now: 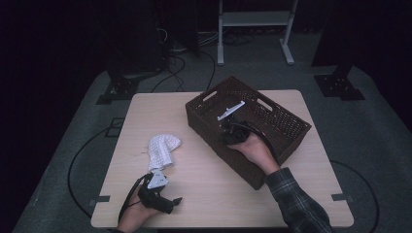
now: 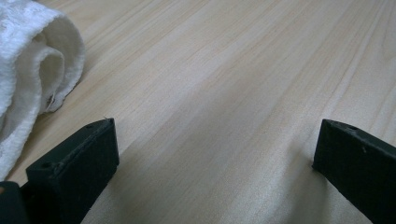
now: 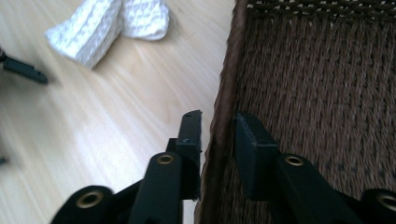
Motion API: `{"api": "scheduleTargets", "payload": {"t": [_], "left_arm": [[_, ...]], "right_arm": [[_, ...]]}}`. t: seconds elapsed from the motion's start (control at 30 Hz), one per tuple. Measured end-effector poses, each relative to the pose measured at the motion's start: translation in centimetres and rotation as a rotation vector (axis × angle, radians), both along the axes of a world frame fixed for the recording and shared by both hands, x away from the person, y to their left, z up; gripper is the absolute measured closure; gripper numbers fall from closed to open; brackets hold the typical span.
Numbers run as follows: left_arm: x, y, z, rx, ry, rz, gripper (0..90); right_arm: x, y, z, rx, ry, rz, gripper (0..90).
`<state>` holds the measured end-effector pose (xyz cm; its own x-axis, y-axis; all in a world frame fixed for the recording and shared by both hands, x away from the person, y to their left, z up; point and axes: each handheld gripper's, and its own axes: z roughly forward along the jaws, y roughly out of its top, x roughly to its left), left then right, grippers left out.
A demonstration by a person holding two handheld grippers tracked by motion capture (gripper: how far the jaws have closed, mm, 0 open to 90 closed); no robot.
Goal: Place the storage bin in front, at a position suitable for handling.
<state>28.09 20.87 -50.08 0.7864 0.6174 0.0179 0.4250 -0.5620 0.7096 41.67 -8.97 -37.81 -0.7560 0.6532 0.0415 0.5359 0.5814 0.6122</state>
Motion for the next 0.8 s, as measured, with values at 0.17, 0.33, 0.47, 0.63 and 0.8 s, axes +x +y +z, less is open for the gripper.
{"api": "scheduleTargets", "payload": {"t": [0.17, 0.33, 0.47, 0.63, 0.8], "left_arm": [[0.0, 0.0, 0.0, 0.001, 0.001, 0.000, 0.0], [0.0, 0.0, 0.0, 0.001, 0.000, 0.000, 0.0], [0.0, 0.0, 0.0, -0.001, 0.000, 0.001, 0.0], [0.0, 0.0, 0.0, 0.001, -0.001, 0.000, 0.0], [0.0, 0.0, 0.0, -0.005, -0.001, 0.004, 0.0]], "right_arm": [[0.4, 0.4, -0.3, -0.011, 0.008, 0.008, 78.6], [-0.4, -0.2, -0.3, -0.018, -0.001, 0.007, 80.6], [-1.2, -1.3, -0.4, -0.012, -0.007, 0.010, 82.1], [-2.1, -2.7, -0.4, 0.002, 0.005, 0.025, 82.1], [-3.3, -3.4, -0.4, -0.007, 0.004, 0.055, 82.3]]}}
